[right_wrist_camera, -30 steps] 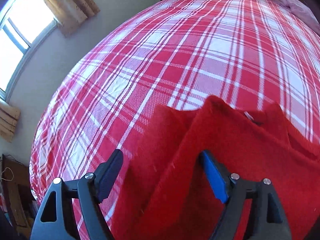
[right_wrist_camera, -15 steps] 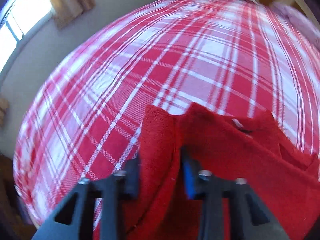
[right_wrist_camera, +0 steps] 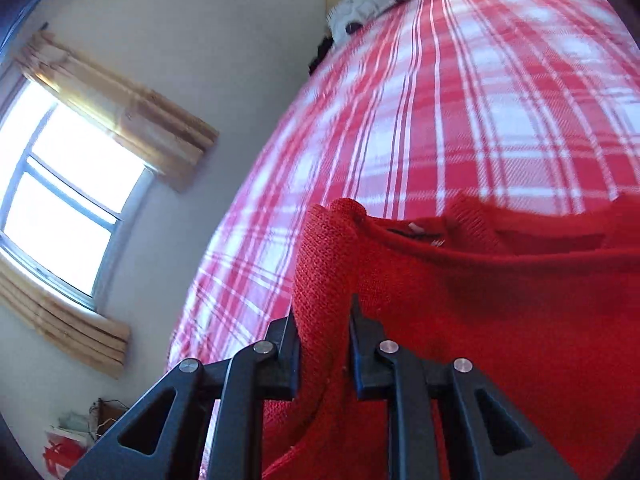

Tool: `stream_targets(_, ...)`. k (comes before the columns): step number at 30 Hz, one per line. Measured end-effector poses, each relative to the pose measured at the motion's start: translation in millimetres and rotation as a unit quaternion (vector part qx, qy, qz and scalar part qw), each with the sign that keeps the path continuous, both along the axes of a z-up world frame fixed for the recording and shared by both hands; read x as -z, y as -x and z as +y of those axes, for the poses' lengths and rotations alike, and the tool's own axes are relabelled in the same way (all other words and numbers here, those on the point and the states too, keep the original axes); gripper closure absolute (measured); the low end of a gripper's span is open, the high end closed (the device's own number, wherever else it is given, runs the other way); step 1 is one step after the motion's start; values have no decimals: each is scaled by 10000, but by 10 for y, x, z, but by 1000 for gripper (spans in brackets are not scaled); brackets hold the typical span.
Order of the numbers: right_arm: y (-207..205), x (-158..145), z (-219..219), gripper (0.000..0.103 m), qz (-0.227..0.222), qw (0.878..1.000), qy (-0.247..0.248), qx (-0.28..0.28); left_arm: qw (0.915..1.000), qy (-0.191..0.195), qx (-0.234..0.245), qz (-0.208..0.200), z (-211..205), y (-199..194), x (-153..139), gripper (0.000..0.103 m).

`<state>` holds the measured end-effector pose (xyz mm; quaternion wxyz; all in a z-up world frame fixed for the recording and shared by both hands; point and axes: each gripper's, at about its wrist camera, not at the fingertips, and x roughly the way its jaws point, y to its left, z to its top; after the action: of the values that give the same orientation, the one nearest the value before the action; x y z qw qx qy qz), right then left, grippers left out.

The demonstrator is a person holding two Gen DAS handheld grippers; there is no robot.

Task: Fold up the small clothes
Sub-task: 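Grasp the sweater with the right tool and lift it while the left tool holds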

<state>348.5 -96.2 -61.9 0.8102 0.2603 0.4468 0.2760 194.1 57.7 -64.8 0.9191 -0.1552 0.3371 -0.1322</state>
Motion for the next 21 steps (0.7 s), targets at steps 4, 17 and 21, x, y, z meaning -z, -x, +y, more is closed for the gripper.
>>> stream_targets(4,142,-199,-343,84,-184,9997,-90,118,9994,-101,278,-205,-269,88,-152,86)
stream_targets(17,571,-281,-1615,84,-377,9971,178,644,9901,-588,1179,-485,-1278,272,-253,86)
stream_targets(21,664,-187,-1913,84,-315,9960,177,822,9864,-748,1379,-486,-1555,298,-238,86)
